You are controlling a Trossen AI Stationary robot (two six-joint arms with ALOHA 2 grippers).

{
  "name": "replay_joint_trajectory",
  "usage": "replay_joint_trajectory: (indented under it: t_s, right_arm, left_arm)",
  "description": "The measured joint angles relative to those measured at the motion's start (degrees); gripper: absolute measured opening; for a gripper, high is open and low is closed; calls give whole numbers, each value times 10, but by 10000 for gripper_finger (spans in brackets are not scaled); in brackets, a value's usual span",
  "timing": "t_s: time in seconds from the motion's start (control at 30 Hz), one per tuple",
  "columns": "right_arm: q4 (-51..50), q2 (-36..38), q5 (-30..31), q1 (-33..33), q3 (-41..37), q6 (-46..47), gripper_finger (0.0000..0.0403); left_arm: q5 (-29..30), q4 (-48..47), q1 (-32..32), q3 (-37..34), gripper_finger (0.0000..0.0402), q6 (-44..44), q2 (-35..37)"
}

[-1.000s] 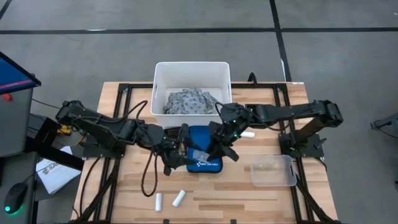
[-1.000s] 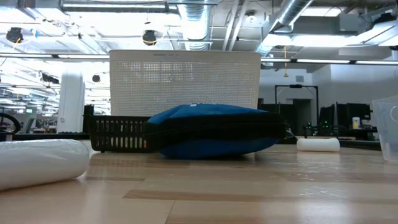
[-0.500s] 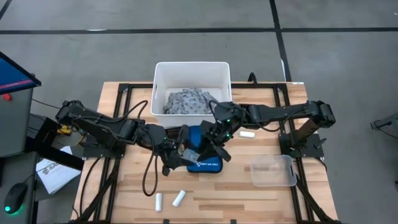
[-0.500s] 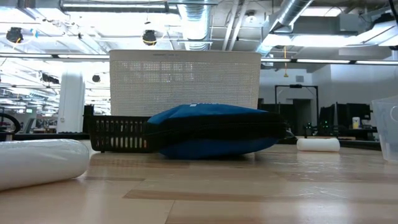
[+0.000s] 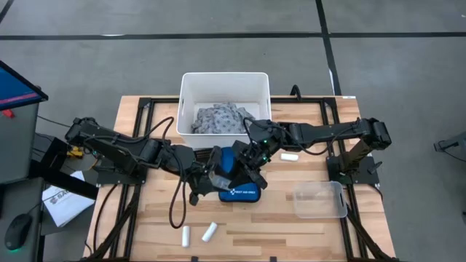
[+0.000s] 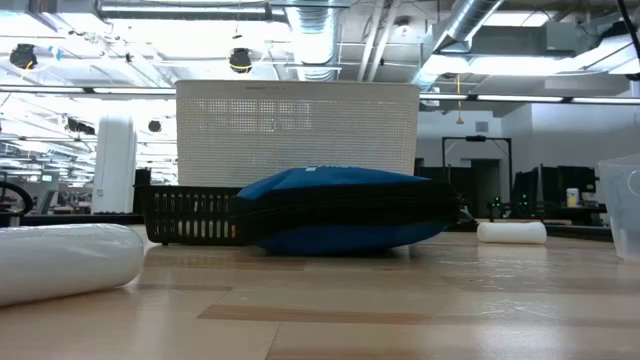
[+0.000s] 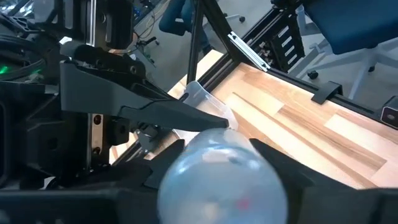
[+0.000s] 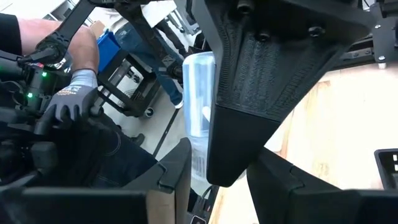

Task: Pick & place medical supplies in basket/bin
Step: Put the transparent pill bottle into the black bin

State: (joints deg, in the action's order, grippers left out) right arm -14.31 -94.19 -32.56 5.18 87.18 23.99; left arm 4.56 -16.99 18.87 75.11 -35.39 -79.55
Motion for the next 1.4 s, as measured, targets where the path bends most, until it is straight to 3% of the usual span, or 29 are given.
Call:
replay_joint_trajectory:
  t_s: [0.2, 0.53, 0.7, 0.87, 1.13, 1.23, 1.4]
  right_arm:
    - [0, 0, -4, 0, 0, 0, 133]
    - [-3, 7, -7, -9, 0, 5, 233]
    - [-17, 24, -11, -15, 0, 20, 247]
    - [-104, 53, -4, -3, -1, 21, 248]
    - [-242, 91, 47, 19, -1, 18, 248]
    - [-281, 108, 70, 28, -1, 24, 249]
    - [-363, 135, 122, 47, 0, 30, 249]
  left_arm:
    - [11, 0, 0, 0, 137, 7, 0]
    - [76, -66, 37, 0, 137, 33, 41]
    - [112, -161, 67, -1, 137, 136, 67]
    - [123, -256, 98, -32, 139, 285, 82]
    - [185, -172, 102, -193, 141, 392, 99]
    - [224, -118, 80, -252, 141, 391, 99]
    - [230, -1, 19, -332, 142, 388, 98]
